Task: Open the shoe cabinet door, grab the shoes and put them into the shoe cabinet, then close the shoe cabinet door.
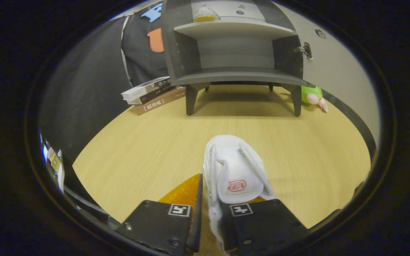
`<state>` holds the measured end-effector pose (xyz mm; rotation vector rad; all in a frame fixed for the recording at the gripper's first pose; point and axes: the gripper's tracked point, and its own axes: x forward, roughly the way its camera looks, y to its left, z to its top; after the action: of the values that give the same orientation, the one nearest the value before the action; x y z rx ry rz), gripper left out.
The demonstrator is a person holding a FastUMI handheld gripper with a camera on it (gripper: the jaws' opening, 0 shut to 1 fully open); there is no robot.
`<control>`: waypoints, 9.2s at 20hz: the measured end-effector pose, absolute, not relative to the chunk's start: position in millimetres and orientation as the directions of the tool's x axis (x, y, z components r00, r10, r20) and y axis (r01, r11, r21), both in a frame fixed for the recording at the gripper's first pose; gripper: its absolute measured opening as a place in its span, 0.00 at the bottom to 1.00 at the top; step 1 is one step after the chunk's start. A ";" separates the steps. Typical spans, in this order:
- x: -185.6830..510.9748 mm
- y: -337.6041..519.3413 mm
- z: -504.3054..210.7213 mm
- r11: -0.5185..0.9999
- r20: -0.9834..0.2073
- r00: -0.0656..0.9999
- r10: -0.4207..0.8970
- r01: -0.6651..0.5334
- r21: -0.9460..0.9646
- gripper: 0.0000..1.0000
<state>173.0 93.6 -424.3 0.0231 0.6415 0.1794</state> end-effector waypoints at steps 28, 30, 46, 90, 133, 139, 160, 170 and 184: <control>288.3 56.9 -51.2 0.993 -0.220 0.971 0.098 -0.111 -0.049 0.10; 309.1 58.4 -32.6 0.993 -0.197 0.976 0.089 -0.102 -0.057 0.10; 486.2 44.3 1.0 0.994 -0.171 0.985 0.009 -0.028 -0.109 0.10; 354.5 56.1 -8.0 0.998 -0.343 0.939 -0.015 -0.005 -0.057 0.97; 7.3 -266.4 82.7 0.998 -0.100 0.993 -0.056 0.058 0.024 1.00; 44.1 -243.6 74.5 0.995 -0.108 0.989 0.104 -0.102 0.022 1.00; 30.0 -153.0 72.1 0.997 -0.126 0.990 0.059 -0.064 -0.035 0.93; 59.1 -50.2 65.9 0.998 -0.117 0.992 0.043 -0.047 -0.032 0.93; 109.5 100.9 56.4 0.968 -0.125 0.962 0.241 -0.247 -0.038 0.96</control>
<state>109.5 100.9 56.4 -0.0536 0.1198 0.2474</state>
